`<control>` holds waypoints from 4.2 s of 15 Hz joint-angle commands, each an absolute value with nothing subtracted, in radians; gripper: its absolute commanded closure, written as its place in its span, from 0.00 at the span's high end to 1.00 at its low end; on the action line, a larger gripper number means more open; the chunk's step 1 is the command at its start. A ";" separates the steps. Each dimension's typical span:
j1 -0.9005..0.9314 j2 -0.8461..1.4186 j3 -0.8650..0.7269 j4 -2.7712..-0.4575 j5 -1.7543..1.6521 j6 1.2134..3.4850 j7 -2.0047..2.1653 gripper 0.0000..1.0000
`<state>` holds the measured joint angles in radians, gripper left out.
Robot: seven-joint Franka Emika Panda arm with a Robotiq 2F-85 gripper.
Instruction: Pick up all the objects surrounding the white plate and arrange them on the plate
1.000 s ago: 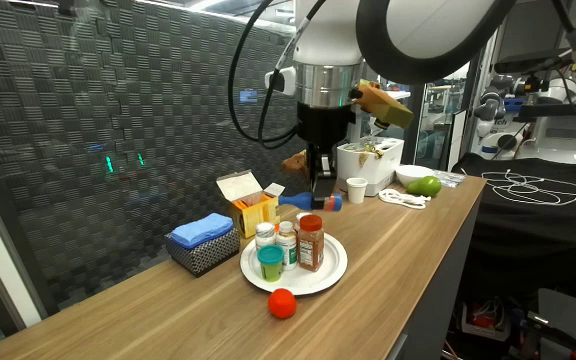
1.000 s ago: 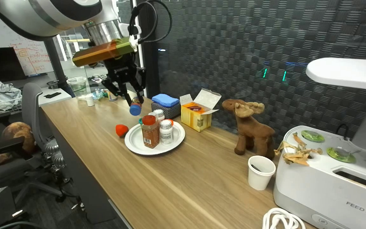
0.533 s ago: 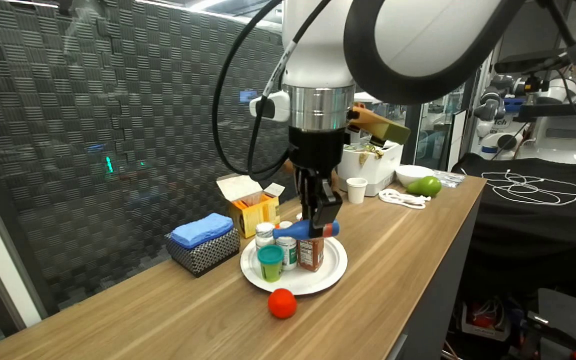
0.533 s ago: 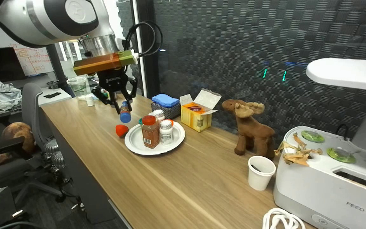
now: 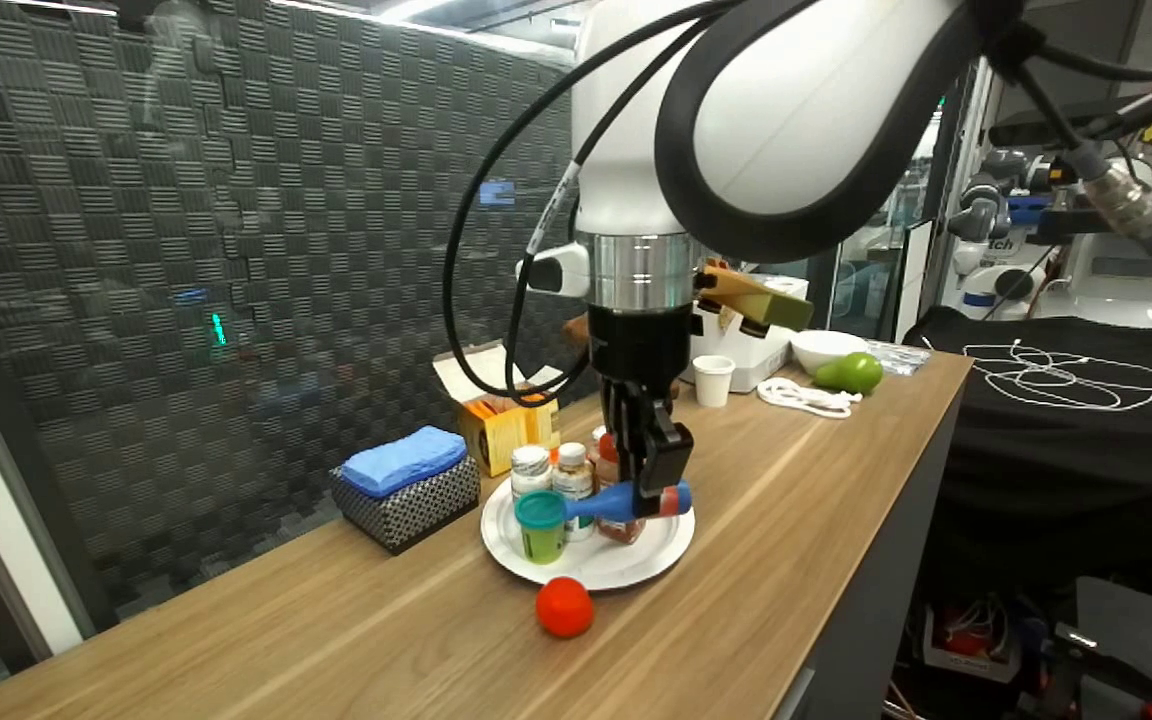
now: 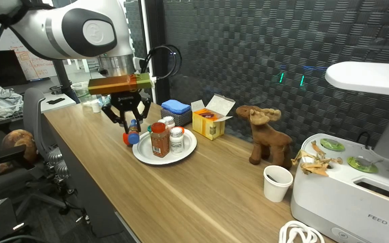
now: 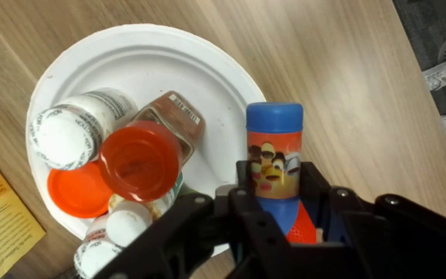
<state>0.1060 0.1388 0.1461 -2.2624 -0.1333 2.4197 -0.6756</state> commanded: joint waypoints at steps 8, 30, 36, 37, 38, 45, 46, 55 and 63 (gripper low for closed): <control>0.052 0.260 0.160 -2.137 -0.026 2.399 -0.774 0.10; 0.042 0.260 0.163 -2.125 -0.013 2.355 -0.836 1.00; 0.060 0.223 0.158 -2.094 -0.022 2.293 -0.768 1.00; 0.064 0.222 0.160 -2.077 -0.013 2.268 -0.750 1.00; 0.079 0.224 0.154 -2.058 -0.036 2.239 -0.697 1.00; 0.189 0.213 0.130 -2.045 -0.173 2.205 -0.145 1.00; 0.202 0.211 0.132 -2.051 -0.179 2.205 -0.067 1.00; 0.234 0.227 0.175 -2.062 0.043 2.105 0.288 1.00; 0.247 0.368 0.147 -2.008 -0.012 2.117 0.314 1.00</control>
<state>0.2346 0.3172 0.1621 -2.0585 0.0130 2.1267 0.2934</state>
